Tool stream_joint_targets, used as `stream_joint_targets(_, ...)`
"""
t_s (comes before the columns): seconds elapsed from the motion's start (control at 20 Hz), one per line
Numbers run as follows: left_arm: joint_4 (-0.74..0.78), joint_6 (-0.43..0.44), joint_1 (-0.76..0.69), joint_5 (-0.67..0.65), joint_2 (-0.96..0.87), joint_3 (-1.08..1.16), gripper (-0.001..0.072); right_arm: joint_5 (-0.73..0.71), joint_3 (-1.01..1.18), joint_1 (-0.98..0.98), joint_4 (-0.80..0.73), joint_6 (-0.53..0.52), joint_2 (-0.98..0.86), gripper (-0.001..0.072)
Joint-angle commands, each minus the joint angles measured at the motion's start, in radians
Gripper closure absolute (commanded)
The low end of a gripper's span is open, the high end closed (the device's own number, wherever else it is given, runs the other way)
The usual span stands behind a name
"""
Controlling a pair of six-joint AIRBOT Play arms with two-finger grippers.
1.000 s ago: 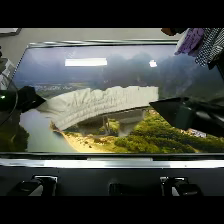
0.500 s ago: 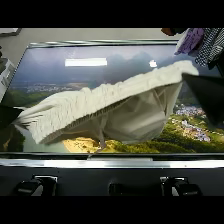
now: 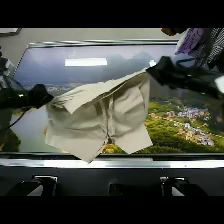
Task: Fold the clothes and pants, and hang the long-sleeved shirts on hangers.
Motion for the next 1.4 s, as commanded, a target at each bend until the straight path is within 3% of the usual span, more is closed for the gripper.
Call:
stream_joint_targets(0.0, -0.039, 0.002, 0.001, 0.179, -0.250, -0.036, 0.0697, -0.098, 0.001, 0.000, 0.090, -0.007, -0.289, 0.0680)
stream_joint_targets(0.25, -0.204, 0.082, 0.001, 0.297, -0.497, -0.036, 0.0697, -0.209, 0.001, 0.000, 0.311, -0.131, -0.516, 0.0680)
stream_joint_targets(0.5, -0.230, 0.160, 0.001, 0.319, -0.541, -0.035, 0.0697, -0.264, 0.002, 0.000, 0.315, -0.133, -0.546, 0.0679)
stream_joint_targets(0.6, -0.230, 0.160, 0.001, 0.320, -0.541, -0.035, 0.0694, -0.260, 0.002, 0.000, 0.315, -0.143, -0.546, 0.0636)
stream_joint_targets(0.65, -0.230, 0.159, 0.001, 0.324, -0.541, -0.035, 0.0667, -0.253, 0.002, 0.000, 0.315, -0.152, -0.545, 0.0639)
stream_joint_targets(0.7, -0.230, 0.159, 0.001, 0.326, -0.541, -0.035, 0.0572, -0.244, 0.002, 0.000, 0.316, -0.151, -0.545, 0.0683)
stream_joint_targets(0.8, -0.230, 0.168, 0.009, 0.306, -0.534, -0.016, 0.0223, -0.230, 0.002, 0.000, 0.316, -0.151, -0.545, 0.0680)
stream_joint_targets(0.85, -0.230, 0.172, 0.020, 0.283, -0.523, 0.001, 0.0104, -0.228, 0.002, 0.000, 0.316, -0.151, -0.545, 0.0680)
stream_joint_targets(1.0, -0.223, 0.228, 0.098, 0.180, -0.420, 0.038, 0.0086, -0.232, 0.002, 0.000, 0.314, -0.151, -0.537, 0.0680)
stream_joint_targets(1.15, -0.128, 0.230, 0.197, 0.025, -0.262, 0.014, 0.0087, -0.266, 0.002, -0.001, 0.311, -0.151, -0.512, 0.0681)
stream_joint_targets(1.35, -0.141, 0.224, 0.252, -0.053, -0.008, -0.273, 0.0090, -0.295, 0.002, -0.001, 0.310, -0.151, -0.475, 0.0681)
